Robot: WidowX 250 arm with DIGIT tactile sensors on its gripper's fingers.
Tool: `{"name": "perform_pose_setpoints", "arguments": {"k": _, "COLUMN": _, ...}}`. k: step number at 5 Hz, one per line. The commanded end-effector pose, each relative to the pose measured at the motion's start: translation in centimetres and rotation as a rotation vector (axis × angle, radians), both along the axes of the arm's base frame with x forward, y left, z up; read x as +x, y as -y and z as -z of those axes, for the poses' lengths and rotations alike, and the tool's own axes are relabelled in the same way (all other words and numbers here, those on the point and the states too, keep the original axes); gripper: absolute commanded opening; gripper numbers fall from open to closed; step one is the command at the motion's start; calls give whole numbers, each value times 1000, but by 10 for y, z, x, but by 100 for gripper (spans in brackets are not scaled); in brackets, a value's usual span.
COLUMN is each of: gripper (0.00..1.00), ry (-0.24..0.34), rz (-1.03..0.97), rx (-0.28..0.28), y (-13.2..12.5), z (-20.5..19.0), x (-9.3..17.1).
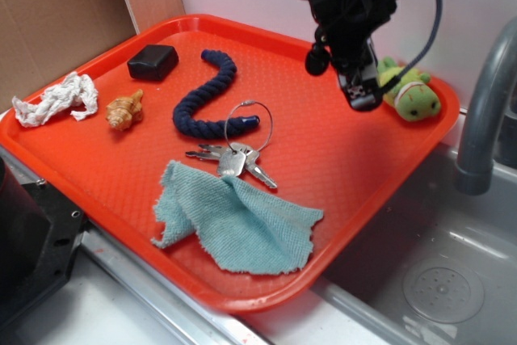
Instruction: Grab the green animal.
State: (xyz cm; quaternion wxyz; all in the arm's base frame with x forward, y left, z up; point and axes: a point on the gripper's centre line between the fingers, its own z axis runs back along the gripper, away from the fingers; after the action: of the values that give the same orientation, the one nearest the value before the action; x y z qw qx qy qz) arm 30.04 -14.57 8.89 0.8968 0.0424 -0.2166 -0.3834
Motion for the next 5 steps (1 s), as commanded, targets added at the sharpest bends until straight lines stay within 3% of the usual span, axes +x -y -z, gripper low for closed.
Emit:
{"name": "perform_pose_setpoints", "arguments": {"k": 1, "gripper": 100, "ry": 143, "rz": 204, "rx": 121, "y": 11, "z": -13, "x": 13}}
{"name": "perform_pose_setpoints", "arguments": {"k": 2, "gripper": 100, "ry": 130, "rz": 226, "rx": 113, "y": 11, "z": -1, "x": 22}}
{"name": "perform_pose_setpoints", "arguments": {"k": 3, "gripper": 100, "ry": 96, "rz": 337, "rx": 88, "y": 20, "z": 8, "x": 31}}
{"name": "perform_pose_setpoints", "arguments": {"k": 5, "gripper": 100, "ry": 14, "rz": 353, "rx": 52, "y": 19, "z": 25, "x": 48}}
